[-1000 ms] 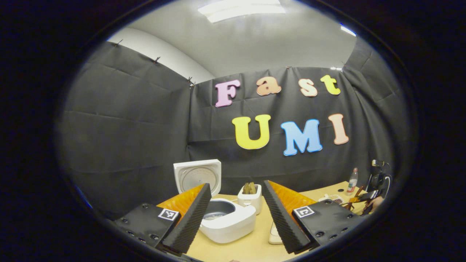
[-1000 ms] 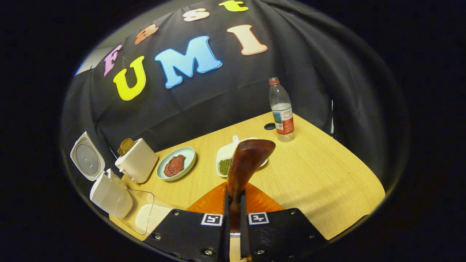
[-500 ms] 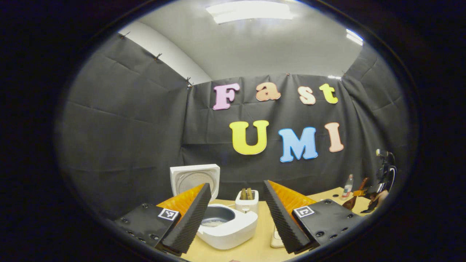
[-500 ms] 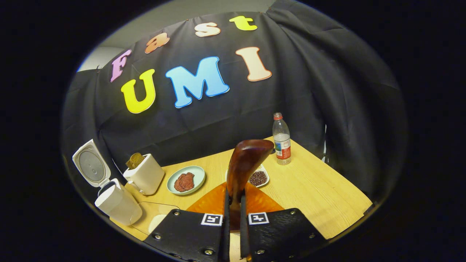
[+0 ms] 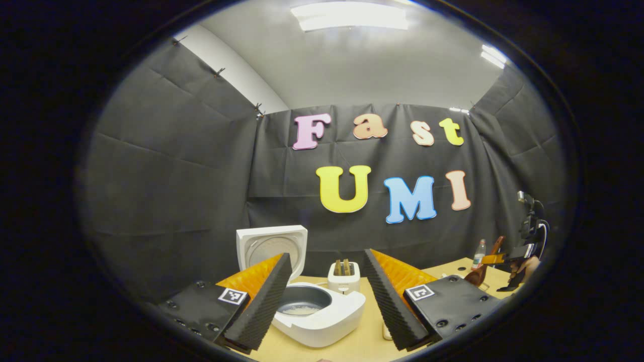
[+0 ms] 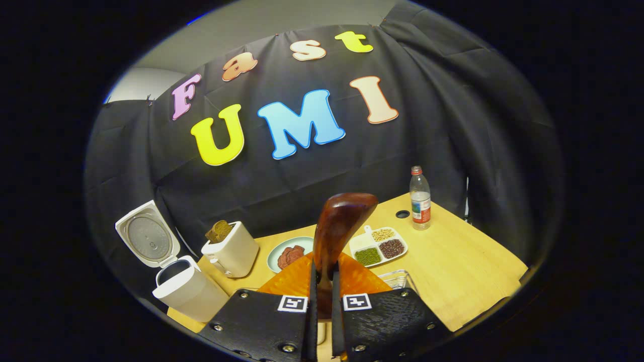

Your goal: Close the left gripper, press the button to open the rice cooker; take a wooden spoon from the chopstick holder with the right hand, scoop a spoonful of rice and pour it into the rice cooker, then put the wooden spoon back into the chopstick holder.

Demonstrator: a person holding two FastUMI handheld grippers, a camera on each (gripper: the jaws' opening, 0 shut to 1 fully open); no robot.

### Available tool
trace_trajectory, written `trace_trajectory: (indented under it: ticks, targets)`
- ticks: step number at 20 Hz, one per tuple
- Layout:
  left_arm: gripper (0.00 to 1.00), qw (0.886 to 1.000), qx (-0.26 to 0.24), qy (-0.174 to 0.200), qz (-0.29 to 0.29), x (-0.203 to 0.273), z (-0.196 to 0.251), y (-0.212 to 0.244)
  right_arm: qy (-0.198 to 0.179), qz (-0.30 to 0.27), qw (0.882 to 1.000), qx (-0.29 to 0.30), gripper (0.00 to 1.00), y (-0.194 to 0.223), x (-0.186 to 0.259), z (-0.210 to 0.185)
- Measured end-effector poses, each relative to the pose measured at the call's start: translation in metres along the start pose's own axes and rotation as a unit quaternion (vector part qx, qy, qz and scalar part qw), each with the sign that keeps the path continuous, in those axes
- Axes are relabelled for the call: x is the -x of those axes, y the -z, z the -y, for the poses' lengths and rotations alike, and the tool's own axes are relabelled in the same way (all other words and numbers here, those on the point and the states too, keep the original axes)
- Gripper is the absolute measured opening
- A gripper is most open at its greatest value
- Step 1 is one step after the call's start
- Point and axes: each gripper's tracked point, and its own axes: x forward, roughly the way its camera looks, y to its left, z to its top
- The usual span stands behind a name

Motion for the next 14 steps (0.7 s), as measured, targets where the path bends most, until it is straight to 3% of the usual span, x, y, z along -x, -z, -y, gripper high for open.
trace_trajectory:
  ticks: [6, 8, 14]
  targets:
    - [0.99, 1.0, 0.004, -0.013, -0.005, 0.001, -0.047, 0.009, -0.015, -0.025, 0.999, 0.013, 0.12, 0.044, -0.015, -0.049]
    - [0.93, 1.0, 0.002, -0.019, -0.009, 0.001, -0.062, 0.012, -0.011, -0.036, 0.999, 0.021, 0.11, 0.063, -0.023, -0.058]
    - [0.93, 0.999, -0.008, -0.04, -0.021, 0.004, -0.104, 0.024, 0.006, -0.065, 0.997, 0.052, 0.12, 0.112, -0.044, -0.074]
